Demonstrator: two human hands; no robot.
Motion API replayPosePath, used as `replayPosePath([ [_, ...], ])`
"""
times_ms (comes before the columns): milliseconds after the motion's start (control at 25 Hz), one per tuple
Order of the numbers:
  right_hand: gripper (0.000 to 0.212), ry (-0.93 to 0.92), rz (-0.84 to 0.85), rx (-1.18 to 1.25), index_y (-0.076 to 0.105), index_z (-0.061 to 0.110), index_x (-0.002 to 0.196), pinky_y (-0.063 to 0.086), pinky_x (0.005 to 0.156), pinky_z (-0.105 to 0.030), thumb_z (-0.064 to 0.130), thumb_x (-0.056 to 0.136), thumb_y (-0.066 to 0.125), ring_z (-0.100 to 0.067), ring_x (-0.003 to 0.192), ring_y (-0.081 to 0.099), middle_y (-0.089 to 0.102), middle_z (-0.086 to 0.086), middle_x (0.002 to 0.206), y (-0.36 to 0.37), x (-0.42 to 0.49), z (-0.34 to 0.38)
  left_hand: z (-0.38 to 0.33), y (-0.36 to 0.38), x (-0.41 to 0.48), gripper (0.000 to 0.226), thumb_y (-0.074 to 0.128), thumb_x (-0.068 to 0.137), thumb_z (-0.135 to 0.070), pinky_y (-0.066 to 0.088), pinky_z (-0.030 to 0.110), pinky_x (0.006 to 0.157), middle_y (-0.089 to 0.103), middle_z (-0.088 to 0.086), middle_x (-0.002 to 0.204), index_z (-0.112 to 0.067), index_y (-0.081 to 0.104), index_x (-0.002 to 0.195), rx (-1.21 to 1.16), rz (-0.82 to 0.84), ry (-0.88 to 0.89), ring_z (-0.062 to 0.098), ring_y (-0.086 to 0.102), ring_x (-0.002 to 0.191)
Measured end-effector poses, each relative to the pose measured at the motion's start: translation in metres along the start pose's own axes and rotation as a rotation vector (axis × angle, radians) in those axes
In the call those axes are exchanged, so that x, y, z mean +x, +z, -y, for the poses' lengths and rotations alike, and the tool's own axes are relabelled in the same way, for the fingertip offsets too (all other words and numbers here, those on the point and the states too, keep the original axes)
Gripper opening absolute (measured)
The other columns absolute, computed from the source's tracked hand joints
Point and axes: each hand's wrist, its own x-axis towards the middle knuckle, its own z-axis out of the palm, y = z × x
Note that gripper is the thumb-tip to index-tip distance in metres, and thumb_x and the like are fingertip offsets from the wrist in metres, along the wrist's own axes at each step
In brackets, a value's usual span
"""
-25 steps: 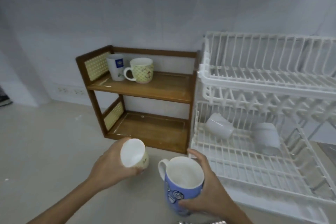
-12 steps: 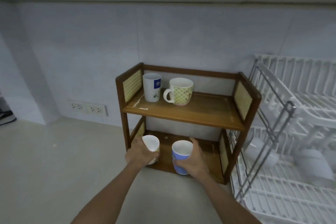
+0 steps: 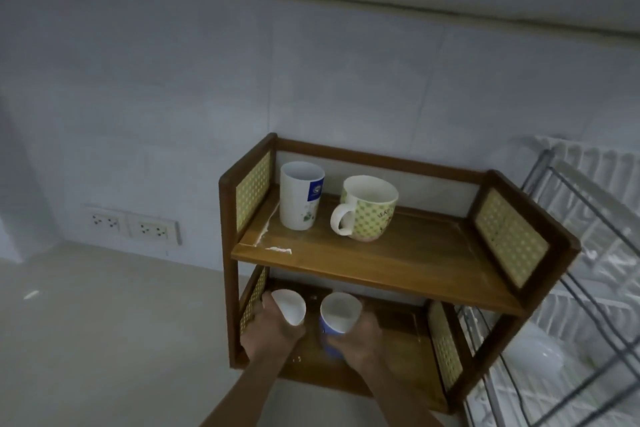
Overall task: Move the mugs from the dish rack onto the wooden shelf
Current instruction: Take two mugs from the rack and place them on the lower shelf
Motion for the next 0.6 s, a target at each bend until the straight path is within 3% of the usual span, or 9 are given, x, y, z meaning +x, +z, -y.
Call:
replayPosePath([
  [120, 0.071, -0.072, 0.025, 0.009, 0.062, 0.021, 0.117, 0.049, 0.082, -0.024, 0.021, 0.052, 0.091, -0.015, 0.106, 0.062, 0.068, 0.002, 0.112, 0.002, 0.001, -0.002, -0.002, 0.004, 0.003, 0.105, 0.069, 0.061, -0.065, 0.046, 0.042, 0.097, 0.043, 0.006, 0.141, -0.018, 0.023, 0.143, 0.001, -0.006, 0.017, 0.029, 0.048, 0.126],
  [200, 0.077, -0.093, 0.046, 0.005, 0.059, 0.017, 0.123, 0.053, 0.091, -0.031, 0.023, 0.053, 0.091, -0.018, 0.11, 0.061, 0.065, -0.002, 0.118, -0.001, -0.004, -0.001, -0.002, 0.002, 0.002, 0.104, 0.07, 0.065, -0.061, 0.045, 0.042, 0.097, 0.041, 0.007, 0.142, -0.017, 0.021, 0.145, 0.017, 0.016, 0.048, 0.029, 0.047, 0.127],
  [320, 0.096, -0.115, 0.081, 0.051, 0.041, 0.011, 0.139, 0.047, 0.103, -0.042, 0.019, 0.057, 0.091, -0.025, 0.122, 0.052, 0.053, -0.01, 0.132, -0.009, -0.018, 0.0, 0.003, -0.009, -0.007, 0.102, 0.068, 0.072, -0.057, 0.044, 0.039, 0.098, 0.034, 0.009, 0.146, -0.017, 0.013, 0.149, 0.089, 0.038, 0.126, 0.028, 0.043, 0.13],
  [400, 0.097, -0.132, 0.082, 0.079, 0.033, 0.013, 0.14, 0.041, 0.107, -0.039, 0.016, 0.061, 0.089, -0.026, 0.131, 0.045, 0.045, -0.008, 0.141, -0.019, -0.036, -0.003, 0.01, -0.019, -0.028, 0.092, 0.062, 0.08, -0.053, 0.041, 0.038, 0.103, 0.034, 0.011, 0.148, -0.016, 0.015, 0.149, 0.17, -0.044, 0.223, 0.028, 0.04, 0.133],
  [520, 0.101, -0.162, 0.092, 0.023, 0.012, 0.011, 0.152, 0.031, 0.112, -0.033, 0.022, 0.077, 0.079, -0.025, 0.143, 0.031, 0.03, -0.008, 0.156, -0.044, -0.076, -0.016, 0.016, -0.027, -0.074, 0.064, 0.064, 0.083, -0.026, 0.042, 0.043, 0.104, 0.047, 0.02, 0.139, -0.006, 0.041, 0.14, 0.127, -0.224, 0.484, 0.036, 0.047, 0.126],
  [600, 0.092, -0.239, 0.012, 0.036, 0.014, 0.009, 0.153, 0.033, 0.114, -0.034, 0.018, 0.083, 0.073, -0.022, 0.141, 0.034, 0.032, -0.008, 0.155, -0.069, -0.111, -0.034, 0.011, -0.026, -0.11, 0.051, 0.067, 0.078, -0.009, 0.048, 0.046, 0.098, 0.057, 0.019, 0.128, -0.004, 0.056, 0.127, -0.024, -0.281, 0.673, 0.036, 0.054, 0.118],
])
